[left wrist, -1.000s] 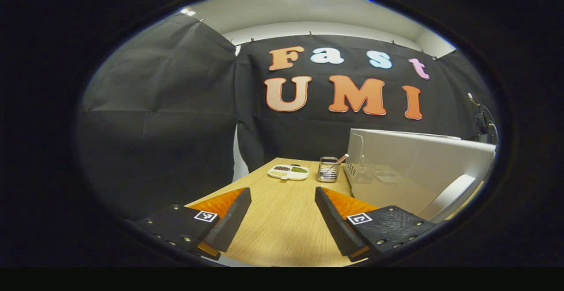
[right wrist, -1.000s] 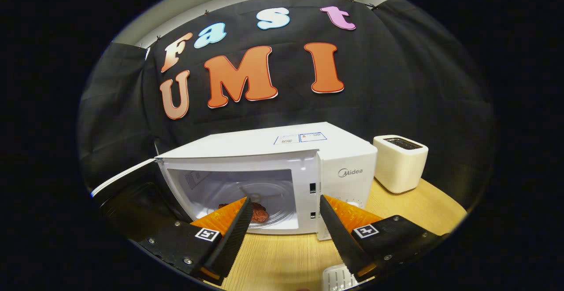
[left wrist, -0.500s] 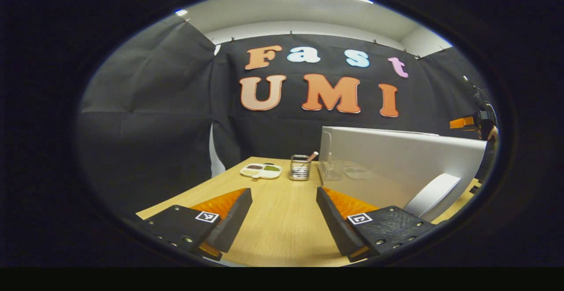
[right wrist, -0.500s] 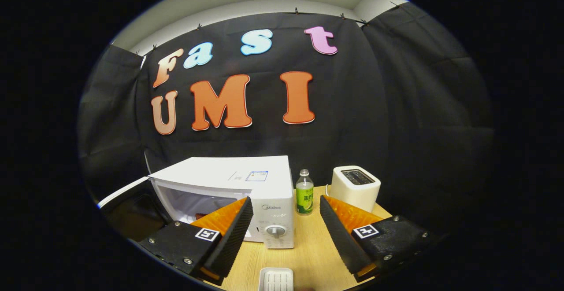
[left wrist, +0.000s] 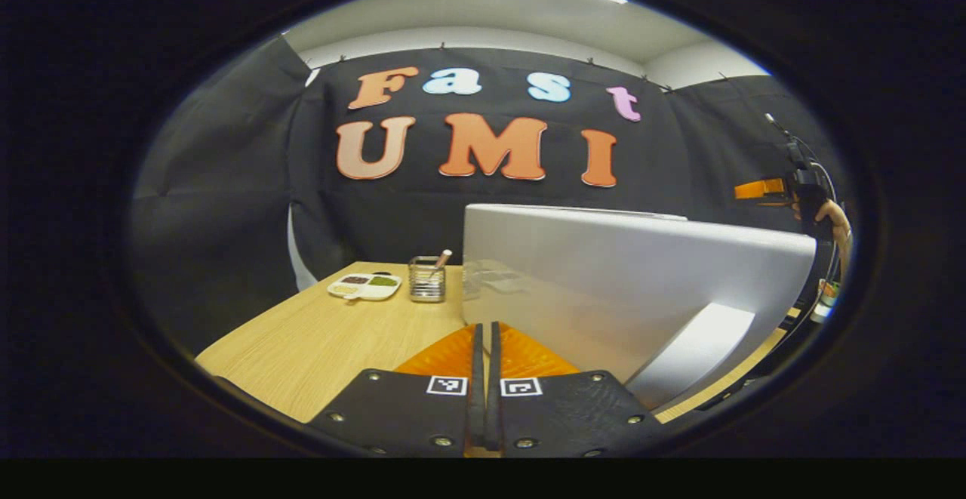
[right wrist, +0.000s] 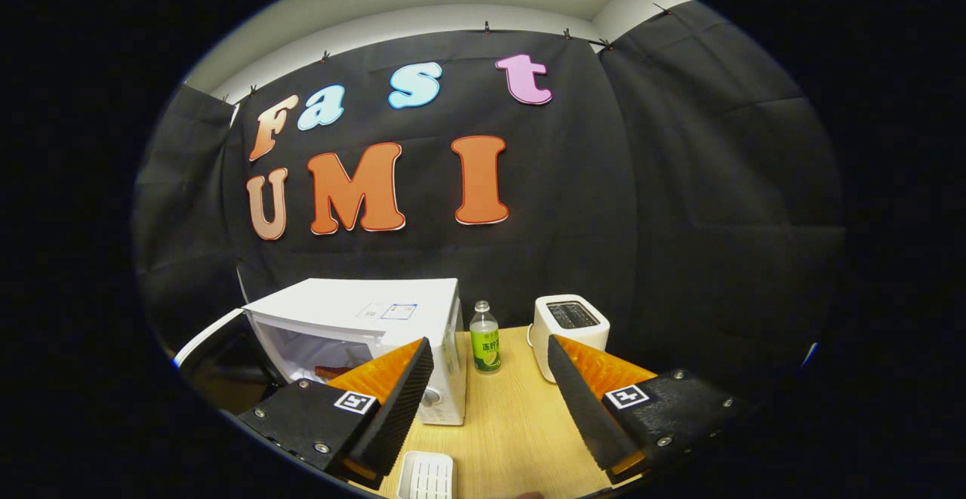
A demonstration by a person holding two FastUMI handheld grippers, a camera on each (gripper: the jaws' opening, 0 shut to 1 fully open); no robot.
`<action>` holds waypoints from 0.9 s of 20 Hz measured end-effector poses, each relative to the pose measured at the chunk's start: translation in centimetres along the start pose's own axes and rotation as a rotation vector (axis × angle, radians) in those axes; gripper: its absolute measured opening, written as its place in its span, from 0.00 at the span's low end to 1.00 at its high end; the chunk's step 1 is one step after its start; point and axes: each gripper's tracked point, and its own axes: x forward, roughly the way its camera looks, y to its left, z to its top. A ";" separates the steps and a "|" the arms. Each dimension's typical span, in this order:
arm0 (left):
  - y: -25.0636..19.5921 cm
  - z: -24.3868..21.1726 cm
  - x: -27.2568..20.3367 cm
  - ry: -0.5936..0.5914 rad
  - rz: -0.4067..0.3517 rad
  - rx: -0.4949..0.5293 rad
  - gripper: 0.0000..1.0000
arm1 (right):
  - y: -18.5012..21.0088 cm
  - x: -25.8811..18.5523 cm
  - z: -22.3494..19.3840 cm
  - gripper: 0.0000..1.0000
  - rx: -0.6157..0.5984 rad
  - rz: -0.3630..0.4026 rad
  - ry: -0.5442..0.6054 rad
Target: Open the microwave oven with the left hand, put the food in, and close the microwave oven.
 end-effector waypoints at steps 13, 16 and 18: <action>-10.8 0.4 6.2 0.011 -0.197 -0.002 0.01 | -5.8 -1.1 1.0 0.94 0.027 -0.062 -0.015; -12.5 1.4 8.4 -0.010 -0.217 0.013 0.01 | -7.0 -1.2 0.8 0.95 0.028 -0.080 -0.013; -13.7 1.2 10.0 -0.004 -0.228 0.018 0.01 | -7.4 -1.2 0.7 0.94 0.039 -0.085 -0.009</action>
